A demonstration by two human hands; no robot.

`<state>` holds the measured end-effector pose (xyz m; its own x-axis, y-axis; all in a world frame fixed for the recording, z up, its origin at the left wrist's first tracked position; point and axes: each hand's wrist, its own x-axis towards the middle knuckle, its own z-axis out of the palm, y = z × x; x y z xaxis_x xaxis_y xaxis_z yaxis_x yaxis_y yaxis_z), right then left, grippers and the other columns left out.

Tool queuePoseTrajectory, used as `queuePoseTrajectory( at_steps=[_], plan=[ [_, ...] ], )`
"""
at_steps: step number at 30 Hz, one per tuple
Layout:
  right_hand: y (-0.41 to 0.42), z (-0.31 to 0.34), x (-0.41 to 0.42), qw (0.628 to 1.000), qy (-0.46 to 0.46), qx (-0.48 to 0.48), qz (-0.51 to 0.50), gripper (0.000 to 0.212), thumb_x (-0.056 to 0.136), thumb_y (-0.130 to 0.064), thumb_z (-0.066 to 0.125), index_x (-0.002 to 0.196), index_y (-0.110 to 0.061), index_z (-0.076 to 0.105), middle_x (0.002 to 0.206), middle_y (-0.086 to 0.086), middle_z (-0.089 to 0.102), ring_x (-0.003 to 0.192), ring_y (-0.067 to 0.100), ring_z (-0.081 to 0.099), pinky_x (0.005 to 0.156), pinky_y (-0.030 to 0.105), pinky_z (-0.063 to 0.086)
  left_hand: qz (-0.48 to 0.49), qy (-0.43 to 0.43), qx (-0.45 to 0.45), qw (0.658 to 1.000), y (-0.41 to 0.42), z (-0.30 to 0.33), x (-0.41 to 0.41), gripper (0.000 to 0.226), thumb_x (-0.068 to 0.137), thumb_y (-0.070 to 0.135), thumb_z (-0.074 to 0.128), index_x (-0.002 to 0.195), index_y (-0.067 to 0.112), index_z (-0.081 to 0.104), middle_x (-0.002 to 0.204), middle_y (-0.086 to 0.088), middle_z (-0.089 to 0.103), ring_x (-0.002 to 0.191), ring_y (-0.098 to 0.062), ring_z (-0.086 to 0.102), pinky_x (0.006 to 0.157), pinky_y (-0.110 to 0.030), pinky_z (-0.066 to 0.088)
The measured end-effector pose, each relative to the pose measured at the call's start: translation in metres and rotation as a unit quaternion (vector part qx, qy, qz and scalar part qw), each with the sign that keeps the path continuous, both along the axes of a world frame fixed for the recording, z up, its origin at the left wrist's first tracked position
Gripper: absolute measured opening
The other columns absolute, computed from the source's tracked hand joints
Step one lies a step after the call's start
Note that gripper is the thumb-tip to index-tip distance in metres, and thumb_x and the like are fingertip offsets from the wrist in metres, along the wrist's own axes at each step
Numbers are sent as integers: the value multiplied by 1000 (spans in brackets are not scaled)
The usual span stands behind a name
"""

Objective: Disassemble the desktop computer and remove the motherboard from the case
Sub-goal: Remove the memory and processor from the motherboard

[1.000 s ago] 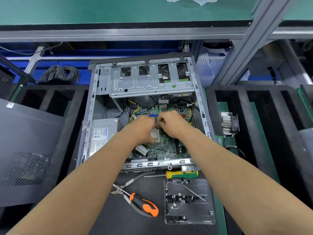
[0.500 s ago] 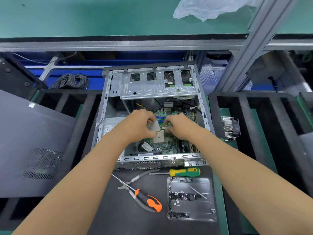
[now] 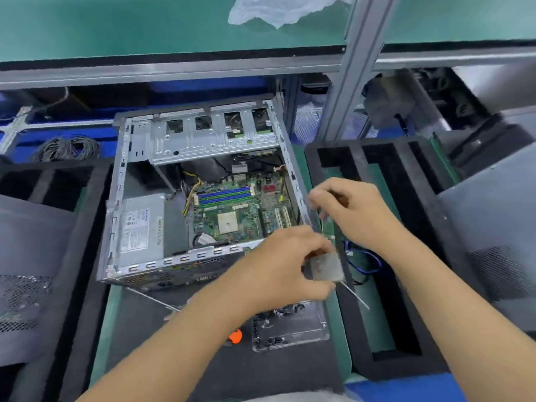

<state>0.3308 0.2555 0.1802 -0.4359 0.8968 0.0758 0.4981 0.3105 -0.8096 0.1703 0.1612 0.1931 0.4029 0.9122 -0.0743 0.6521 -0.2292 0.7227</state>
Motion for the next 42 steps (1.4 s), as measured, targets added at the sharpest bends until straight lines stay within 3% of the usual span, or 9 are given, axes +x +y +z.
queuePoseTrajectory(
  at_steps=[3,9,11,14,16,26,30,37,42],
  plan=[
    [-16,-9,34,996,60,-53,-38,19,95,-27,59,81,-24,71,75,-9,70,60,6,62,62,15,47,7,-95,-145,985,-16,-32,30,37,74,28,82,107,24,68,94,5,64,77,-3,55,77,-17,49],
    [-49,-68,89,968,0,-251,-15,8,91,-29,67,95,-26,73,94,-5,74,84,14,68,78,33,53,160,-320,-431,828,-23,-102,52,28,86,22,74,107,3,69,94,-10,72,87,-17,67,86,-31,55],
    [-64,-88,95,955,9,-297,-10,27,80,-26,79,105,-30,69,103,-5,72,99,18,65,90,30,53,195,-390,-465,771,-24,-116,55,25,92,22,66,105,1,72,101,-15,71,93,-21,69,84,-29,55],
    [-81,-107,93,957,-8,-290,-22,71,52,-55,89,116,-43,60,112,-17,65,105,3,58,88,16,46,253,-464,-490,694,-22,-128,59,23,94,20,62,97,2,77,105,-21,72,98,-29,71,79,-30,57],
    [-88,-119,89,972,-57,-227,-23,73,56,-60,84,121,-43,55,113,-20,60,107,-2,53,90,12,42,289,-479,-493,666,-19,-135,62,24,94,20,61,95,2,77,104,-23,72,95,-30,72,76,-31,58],
    [-82,-148,83,987,-156,-35,-15,45,76,-36,79,116,-21,64,102,-9,52,97,8,41,91,22,38,359,-458,-488,650,-8,-146,74,21,100,15,54,107,-1,65,97,-22,73,86,-28,72,74,-36,59],
    [-76,-154,89,963,-254,88,-27,46,67,-37,83,107,-18,70,97,-5,59,90,23,50,74,37,43,376,-412,-441,703,-9,-149,75,25,98,26,57,105,3,65,98,-16,73,90,-23,73,81,-31,59],
    [-69,-175,98,950,-307,17,-48,46,76,-45,77,115,-24,68,105,-7,57,97,21,43,79,37,39,390,-394,-403,728,-13,-150,40,30,98,25,58,104,-2,67,96,-17,74,90,-26,73,79,-32,59],
    [-67,-175,98,946,-323,5,-38,50,78,-53,74,120,-29,65,106,-9,52,98,18,39,81,33,35,396,-378,-408,731,-18,-148,14,32,100,29,55,100,-1,67,94,-18,74,71,-23,68,55,-25,54]
  ],
)
